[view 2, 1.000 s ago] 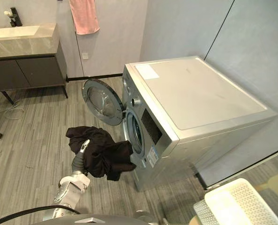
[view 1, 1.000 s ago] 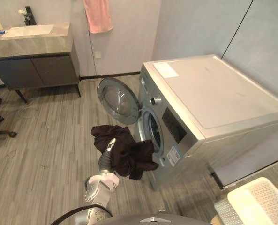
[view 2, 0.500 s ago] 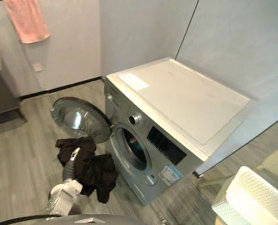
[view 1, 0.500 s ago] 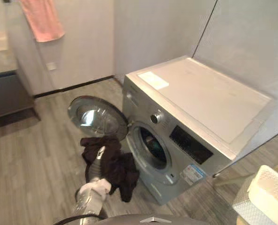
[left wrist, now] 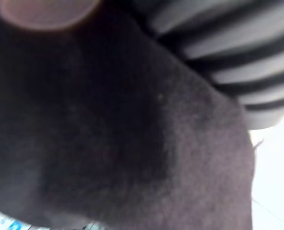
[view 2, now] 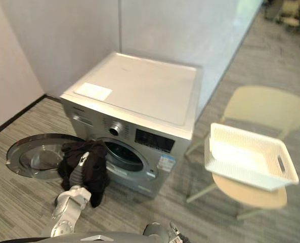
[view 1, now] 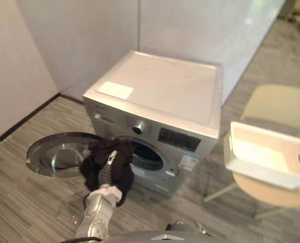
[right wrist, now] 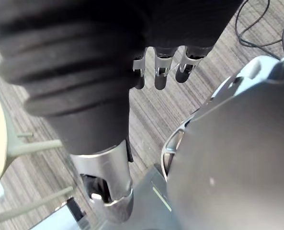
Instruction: Pick up the laundry basket with both hands and put the clothes into the washing machine.
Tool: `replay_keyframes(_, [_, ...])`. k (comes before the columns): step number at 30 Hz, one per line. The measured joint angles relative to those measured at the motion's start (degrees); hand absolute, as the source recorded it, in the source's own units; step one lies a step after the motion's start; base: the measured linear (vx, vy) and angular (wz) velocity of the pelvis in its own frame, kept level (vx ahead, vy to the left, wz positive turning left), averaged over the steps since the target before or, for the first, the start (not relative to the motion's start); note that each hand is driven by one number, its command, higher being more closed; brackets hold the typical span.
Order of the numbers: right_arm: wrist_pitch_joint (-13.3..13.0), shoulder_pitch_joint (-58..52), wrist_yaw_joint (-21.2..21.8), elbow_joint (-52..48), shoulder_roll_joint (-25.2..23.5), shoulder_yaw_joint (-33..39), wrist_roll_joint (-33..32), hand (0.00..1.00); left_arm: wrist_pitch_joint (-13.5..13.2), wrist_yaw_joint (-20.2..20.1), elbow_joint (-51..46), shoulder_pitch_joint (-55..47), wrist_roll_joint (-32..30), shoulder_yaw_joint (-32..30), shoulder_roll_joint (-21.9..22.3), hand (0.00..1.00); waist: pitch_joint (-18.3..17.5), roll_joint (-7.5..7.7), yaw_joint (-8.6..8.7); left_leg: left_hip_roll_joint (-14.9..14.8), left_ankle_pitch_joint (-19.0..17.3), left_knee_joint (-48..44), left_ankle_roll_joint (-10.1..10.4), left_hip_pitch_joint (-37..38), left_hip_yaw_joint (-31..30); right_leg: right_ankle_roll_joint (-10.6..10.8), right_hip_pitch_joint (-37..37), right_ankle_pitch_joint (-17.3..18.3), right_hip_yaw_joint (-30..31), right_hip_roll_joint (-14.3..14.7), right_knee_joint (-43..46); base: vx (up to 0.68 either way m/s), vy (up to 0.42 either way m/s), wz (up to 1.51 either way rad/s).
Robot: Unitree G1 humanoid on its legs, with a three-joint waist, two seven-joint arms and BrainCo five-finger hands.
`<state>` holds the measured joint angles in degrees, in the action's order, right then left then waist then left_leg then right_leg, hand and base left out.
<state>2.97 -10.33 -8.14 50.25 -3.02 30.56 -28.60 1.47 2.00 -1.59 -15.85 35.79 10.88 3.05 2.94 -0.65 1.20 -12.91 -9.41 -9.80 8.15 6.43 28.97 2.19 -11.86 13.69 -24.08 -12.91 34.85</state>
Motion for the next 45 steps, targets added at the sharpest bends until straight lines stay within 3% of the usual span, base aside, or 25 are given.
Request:
replay_keyframes(2, [0.15,0.01,-0.02,0.23,0.31,0.42,0.02,0.0,0.63,-0.5,0.1,0.51,0.07,0.83,0.43,1.0,0.02,-1.02,0.8,0.09,0.82,0.32,-0.44,0.32,0.0,-0.61,1.71,0.42,0.01,1.33,-3.63,0.06,-0.033,-0.14])
replay_keyframes(5, [0.69,-0.5,0.0,0.73,0.07,1.73,1.46,0.0,0.71,-1.02,0.26,0.5,0.11,0.17,0.5,1.0,0.59,-0.74,0.37,-0.88,0.38,-5.37,-1.41,0.44,-0.34,-0.01,5.42,1.22,0.21,2.65,-8.23,0.03,0.0,-0.07])
replay_keyframes(7, [0.83,-0.78,0.03,1.22,0.04,2.27,1.53,0.0,0.7,-1.12,0.34,0.48,0.17,-0.62,0.56,1.0,2.37,-0.45,0.27,-3.56,-0.21,-17.21,-2.33,-2.35,-2.31,0.23,8.23,2.35,0.87,3.05,-9.48,-0.08,-0.008,-0.1])
replay_keyframes(8, [0.98,-1.5,0.05,1.01,0.64,2.34,1.71,0.0,0.7,-1.14,0.3,-0.03,0.25,-0.78,0.57,1.0,3.06,-0.61,-1.0,-6.42,1.18,-29.04,-4.18,-6.82,-5.71,0.12,9.04,2.54,2.28,3.79,-9.54,-0.09,0.041,-0.65])
replay_keyframes(9, [1.11,-2.32,0.04,0.17,1.51,1.82,2.04,0.0,0.69,-1.14,0.23,-1.02,0.49,-1.38,0.59,1.0,3.01,-2.18,-1.95,-8.09,4.78,-37.69,-5.98,-11.1,-10.34,-0.01,9.41,2.6,4.22,4.94,-9.52,-0.05,0.104,-0.89])
replay_keyframes(10, [1.18,-2.53,0.03,0.16,1.91,1.23,2.05,0.0,0.69,-1.11,0.22,-1.97,0.61,-2.18,0.62,1.0,3.03,-2.45,-2.17,-8.16,7.2,-42.03,-5.81,-13.39,-13.23,-0.05,9.62,2.61,5.65,5.04,-9.62,0.05,0.121,-0.8])
replay_keyframes(11, [1.22,-2.45,0.0,0.1,1.97,0.85,2.01,0.0,0.73,-1.0,0.21,-2.63,0.61,-3.15,0.66,1.0,2.97,-2.41,-2.09,-7.71,5.3,-43.78,-5.81,-14.72,-15.37,-0.04,9.58,2.61,6.43,4.88,-9.61,0.08,0.149,-0.59])
replay_keyframes(12, [1.22,-3.17,-0.1,0.04,1.99,0.02,2.04,0.0,0.72,-0.99,0.17,-3.08,0.61,-3.24,0.3,1.0,3.06,-2.12,-2.17,-7.22,0.92,-41.79,-5.87,-16.14,-16.66,-0.02,9.23,2.6,7.42,4.7,-9.92,0.09,0.15,-0.42])
replay_keyframes(14, [1.34,-3.56,-0.14,0.08,1.92,-1.29,2.15,0.0,0.78,-0.93,0.16,-3.6,0.61,-3.35,0.29,1.0,3.03,-0.89,-2.72,-6.65,-3.18,-33.39,-5.6,-17.46,-18.51,0.43,7.64,2.29,9.34,4.06,-9.95,0.12,0.208,-0.48])
replay_keyframes(15, [1.29,-3.67,-0.25,0.07,1.9,-2.1,2.72,0.0,0.86,-0.9,0.15,-3.96,0.61,-3.33,0.29,1.0,3.05,-0.2,-3.07,-5.82,-3.28,-25.52,-5.17,-17.01,-20.21,1.12,6.83,1.72,10.46,3.51,-9.98,0.12,0.229,-0.58])
replay_keyframes(17, [1.21,-3.98,-0.22,-0.34,2.41,-3.14,4.17,0.0,0.94,-0.88,0.15,-4.56,0.6,-2.91,0.47,1.0,2.84,-0.57,-3.1,-4.29,0.16,-14.61,-4.3,-15.12,-23.68,2.89,5.36,1.18,11.96,3.25,-9.31,0.14,0.321,-0.54])
replay_keyframes(18, [1.19,-3.82,-0.08,-0.68,3.06,-3.94,4.36,0.0,1.02,-0.93,0.15,-4.86,0.6,-2.27,0.54,1.0,3.07,-1.26,-3.33,-4.13,0.58,-11.92,3.21,-14.24,-23.32,4.84,3.46,1.53,13.72,2.95,-7.18,0.17,0.391,-0.56])
replay_keyframes(19, [1.25,-2.25,-0.02,-0.6,2.53,-4.96,4.34,0.0,1.07,-0.87,-0.19,-4.19,0.56,-2.77,-0.8,1.0,4.38,0.8,-2.8,-2.03,-0.38,-14.48,2.02,-15.59,-21.7,5.81,0.74,1.38,16.01,0.46,-4.81,0.1,0.254,-0.46])
replay_keyframes(22, [0.96,0.13,-0.06,-2.88,1.84,-6.25,4.28,0.0,1.04,-0.99,-3.41,-0.14,0.24,-1.03,-3.44,1.0,8.82,3.06,-3.07,-1.12,-3.77,-26.48,0.16,-25.54,-21.79,5.92,-6.52,0.8,16.78,-1.74,0.62,-0.01,0.239,-0.14])
replay_keyframes(25, [0.47,4.29,0.03,-7.46,3.32,-9.66,4.12,0.0,0.65,-0.97,-4.66,4.19,0.04,0.86,-3.65,1.0,14.37,2.71,-3.59,-2.06,-8.74,-35.24,-1.13,-31.35,-21.18,7.33,-13.28,2.59,18.96,-2.81,8.05,-0.13,0.149,-0.25])
replay_keyframes(28, [-0.81,7.86,0.01,-12.58,4.53,-11.0,3.67,0.0,0.58,-0.72,-4.68,9.72,0.03,3.95,-3.32,1.0,18.45,0.7,-3.35,-2.51,-12.64,-43.58,-1.54,-39.79,-22.38,8.22,-21.87,5.54,20.38,-3.76,16.46,-0.18,0.062,-0.05])
replay_keyframes(34, [-2.19,10.48,-1.54,-17.95,5.32,-11.12,-0.47,0.0,0.44,2.26,-2.51,16.81,-1.15,5.43,-2.38,1.0,22.01,0.83,-3.07,-2.9,-13.98,-52.33,-0.97,-53.6,-26.65,7.31,-35.05,8.64,20.83,-3.77,27.02,-0.13,-0.043,0.08])
replay_keyframes(40, [-4.88,12.58,-4.73,-23.96,5.33,-10.93,-4.03,0.0,-0.02,8.85,3.71,29.56,-1.3,-2.24,-1.77,1.0,24.91,1.64,-2.37,-3.92,-13.8,-58.51,-0.32,-66.89,-28.99,6.88,-47.88,8.84,21.66,-2.69,32.95,-0.05,-0.02,-0.07])
replay_keyframes(45, [-6.91,13.29,-6.21,-25.05,5.47,-9.6,-7.22,0.0,-3.45,16.16,7.38,42.46,-1.06,-12.85,-4.8,1.0,26.71,2.26,-1.34,-4.5,-13.78,-61.3,-0.33,-74.93,-30.08,6.75,-55.39,8.36,21.98,-1.79,34.82,-0.02,-0.01,-0.09])
